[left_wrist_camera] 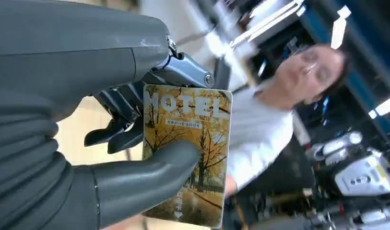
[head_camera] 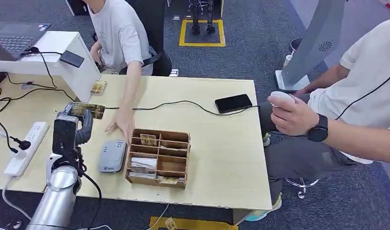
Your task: Pass the card to the sensor for recognition and then transmit it.
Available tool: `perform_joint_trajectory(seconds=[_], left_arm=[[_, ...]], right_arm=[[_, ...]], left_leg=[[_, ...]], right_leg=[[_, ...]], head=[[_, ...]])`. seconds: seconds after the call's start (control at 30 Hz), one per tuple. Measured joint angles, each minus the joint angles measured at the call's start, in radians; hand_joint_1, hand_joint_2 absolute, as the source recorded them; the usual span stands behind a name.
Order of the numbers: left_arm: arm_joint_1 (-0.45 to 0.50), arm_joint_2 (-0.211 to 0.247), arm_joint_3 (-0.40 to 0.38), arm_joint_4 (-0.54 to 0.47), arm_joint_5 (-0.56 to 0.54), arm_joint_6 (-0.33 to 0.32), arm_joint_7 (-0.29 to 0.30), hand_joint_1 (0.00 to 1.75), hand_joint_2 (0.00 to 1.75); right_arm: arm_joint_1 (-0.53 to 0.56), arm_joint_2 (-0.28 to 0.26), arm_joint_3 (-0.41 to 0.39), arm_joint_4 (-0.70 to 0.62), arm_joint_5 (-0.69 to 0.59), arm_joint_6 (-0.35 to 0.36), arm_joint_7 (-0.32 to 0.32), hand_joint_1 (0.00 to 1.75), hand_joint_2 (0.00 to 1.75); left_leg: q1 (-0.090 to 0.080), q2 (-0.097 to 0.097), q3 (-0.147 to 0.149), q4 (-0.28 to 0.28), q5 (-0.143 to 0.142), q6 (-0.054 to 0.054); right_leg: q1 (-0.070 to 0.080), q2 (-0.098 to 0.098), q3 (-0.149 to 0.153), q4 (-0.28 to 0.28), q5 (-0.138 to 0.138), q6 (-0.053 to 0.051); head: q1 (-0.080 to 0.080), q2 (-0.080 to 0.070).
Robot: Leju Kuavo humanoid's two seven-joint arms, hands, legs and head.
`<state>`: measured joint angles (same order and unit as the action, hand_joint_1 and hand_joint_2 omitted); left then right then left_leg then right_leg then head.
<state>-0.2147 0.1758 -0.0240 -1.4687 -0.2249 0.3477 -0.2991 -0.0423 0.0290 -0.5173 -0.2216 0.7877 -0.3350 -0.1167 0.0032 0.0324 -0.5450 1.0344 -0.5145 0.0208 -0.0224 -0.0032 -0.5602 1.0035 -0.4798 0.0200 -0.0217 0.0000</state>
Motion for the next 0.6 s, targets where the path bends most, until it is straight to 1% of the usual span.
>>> perform_joint_trajectory(seconds=[0.13, 0.23, 0.33, 0.47, 0.6], left_arm=[[-0.022, 0.038, 0.0, 0.007, -0.312, 0.147, 0.002, 1.75, 1.75], [-0.042, 0.07, 0.0, 0.031, -0.465, 0.214, 0.016, 1.75, 1.75], [-0.066, 0.094, 0.0, 0.065, -0.588, 0.259, 0.043, 1.75, 1.75], [-0.109, 0.117, 0.0, 0.119, -0.688, 0.289, 0.076, 1.75, 1.75], [-0.144, 0.129, 0.0, 0.165, -0.726, 0.303, 0.093, 1.75, 1.75]], right_arm=[[-0.007, 0.0, 0.0, 0.0, 0.019, 0.019, 0.004, 0.0, 1.75], [-0.013, 0.0, 0.0, 0.0, 0.032, 0.025, 0.006, 0.0, 1.75], [-0.017, 0.0, 0.0, 0.0, 0.035, 0.032, 0.006, 0.0, 1.75], [-0.02, 0.0, 0.0, 0.0, 0.043, 0.037, 0.006, 0.0, 1.75], [-0.02, 0.0, 0.0, 0.0, 0.05, 0.037, 0.006, 0.0, 1.75]], left_leg=[[0.0, 0.0, 0.0, 0.0, 0.0, 0.0], [0.0, 0.0, 0.0, 0.0, 0.0, 0.0], [0.0, 0.0, 0.0, 0.0, 0.0, 0.0], [0.0, 0.0, 0.0, 0.0, 0.0, 0.0], [0.0, 0.001, 0.0, 0.0, 0.0, 0.0]], right_leg=[[0.0, 0.0, 0.0, 0.0, 0.0, 0.0], [0.0, 0.0, 0.0, 0.0, 0.0, 0.0], [0.0, 0.0, 0.0, 0.0, 0.0, 0.0], [0.0, 0.0, 0.0, 0.0, 0.0, -0.001], [0.0, 0.001, -0.001, 0.0, 0.0, -0.001]], head=[[0.0, 0.0], [0.0, 0.0], [0.0, 0.0], [0.0, 0.0], [0.0, 0.0]])
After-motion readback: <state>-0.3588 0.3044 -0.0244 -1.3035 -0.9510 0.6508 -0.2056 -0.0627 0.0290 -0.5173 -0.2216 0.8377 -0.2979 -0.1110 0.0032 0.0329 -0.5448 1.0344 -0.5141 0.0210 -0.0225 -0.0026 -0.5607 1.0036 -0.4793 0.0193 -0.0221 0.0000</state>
